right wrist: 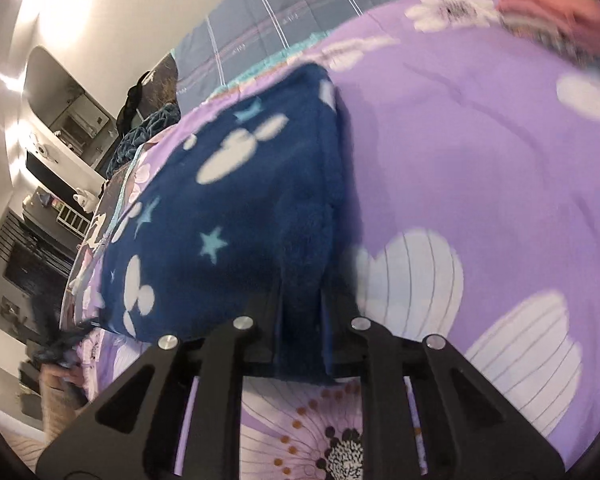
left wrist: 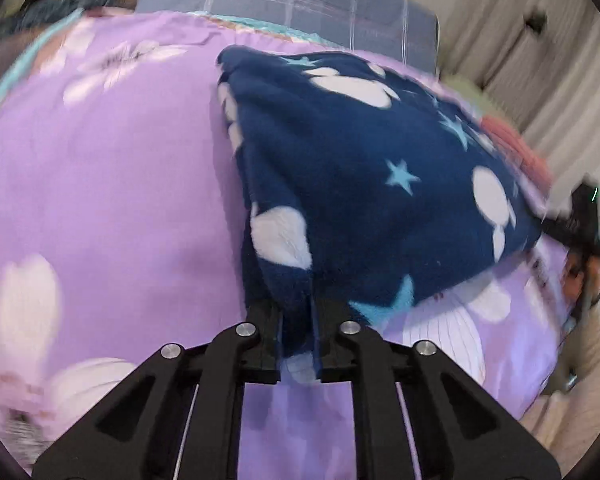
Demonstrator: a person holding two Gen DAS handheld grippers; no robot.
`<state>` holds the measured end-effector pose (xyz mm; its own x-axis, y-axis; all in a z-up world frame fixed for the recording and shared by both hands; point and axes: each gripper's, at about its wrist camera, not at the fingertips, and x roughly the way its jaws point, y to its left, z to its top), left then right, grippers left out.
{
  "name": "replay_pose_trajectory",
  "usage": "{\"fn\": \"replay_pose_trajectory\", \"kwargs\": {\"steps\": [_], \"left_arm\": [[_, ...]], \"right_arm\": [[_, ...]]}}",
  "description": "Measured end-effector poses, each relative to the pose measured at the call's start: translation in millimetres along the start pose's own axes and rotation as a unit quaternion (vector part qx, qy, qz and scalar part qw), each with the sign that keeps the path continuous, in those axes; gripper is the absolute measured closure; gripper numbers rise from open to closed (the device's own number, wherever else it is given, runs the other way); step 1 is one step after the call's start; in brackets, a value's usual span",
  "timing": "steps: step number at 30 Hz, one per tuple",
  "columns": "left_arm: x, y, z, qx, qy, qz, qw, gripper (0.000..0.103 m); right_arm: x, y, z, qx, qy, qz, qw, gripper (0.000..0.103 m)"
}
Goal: Fold small clothes
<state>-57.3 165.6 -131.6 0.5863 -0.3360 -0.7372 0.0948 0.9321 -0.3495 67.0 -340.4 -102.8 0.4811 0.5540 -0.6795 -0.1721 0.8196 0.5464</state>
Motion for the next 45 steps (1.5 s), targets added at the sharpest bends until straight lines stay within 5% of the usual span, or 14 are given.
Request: {"fn": "replay_pose_trajectory", "kwargs": {"steps": [3, 7, 11, 13, 16, 22, 26, 29, 31, 32, 33, 36, 41, 45], "left_arm": [[-5, 1, 5, -0.006, -0.004, 0.0, 1.0, 0.088], [-22, -12, 14, 0.023, -0.02, 0.053, 0.9981, 0.077], [-54, -18, 29, 0.002, -0.088, 0.025, 0.9958, 0.069], [-41, -27, 34, 0.015, -0.079, 0.03, 0.9963, 0.063], [18, -29, 22, 0.061, 0.008, 0.117, 0.9912, 0.051], [-10, -59, 36, 0.077, -0.04, 0.155, 0.9841, 0.053], [-22, -140, 54, 0.166, -0.074, 0.097, 0.9785, 0.053], [9, -198, 56, 0.208, -0.04, 0.024, 0.977, 0.053], [44, -246, 45, 0.254, 0.002, -0.016, 0.9671, 0.053], [58, -266, 39, 0.276, 0.017, -0.033, 0.9606, 0.053], [74, -288, 33, 0.299, 0.031, -0.049, 0.9526, 0.052], [112, -338, 15, 0.353, 0.054, -0.068, 0.9317, 0.044], [149, -377, 2, 0.396, 0.063, -0.028, 0.9156, 0.032], [150, -382, -8, 0.422, 0.059, -0.018, 0.9046, 0.026]], "right_arm": [[-3, -2, 0, 0.001, -0.001, -0.003, 1.0, 0.087], [-23, 10, -1, -0.031, -0.013, 0.018, 0.999, 0.09], [-21, 8, -5, -0.042, -0.007, 0.014, 0.999, 0.09], [-9, 1, -10, -0.031, 0.006, 0.007, 0.999, 0.09], [4, -6, -14, -0.031, 0.007, 0.011, 0.999, 0.09], [-1, -13, -21, -0.044, -0.002, 0.028, 0.999, 0.091], [1, -21, -20, -0.026, -0.002, 0.056, 0.998, 0.09], [-3, -31, -17, 0.009, 0.005, 0.087, 0.996, 0.087], [-9, -35, -12, 0.024, 0.012, 0.095, 0.995, 0.079], [-12, -37, -7, 0.032, 0.016, 0.088, 0.996, 0.063], [-18, -39, 0, 0.039, 0.015, 0.063, 0.997, 0.058], [-34, -41, 24, 0.028, -0.014, 0.023, 0.999, 0.062], [-12, -35, 70, -0.035, 0.002, -0.038, 0.999, 0.082], [43, -43, 101, -0.025, 0.073, 0.036, 0.996, 0.081]]}}
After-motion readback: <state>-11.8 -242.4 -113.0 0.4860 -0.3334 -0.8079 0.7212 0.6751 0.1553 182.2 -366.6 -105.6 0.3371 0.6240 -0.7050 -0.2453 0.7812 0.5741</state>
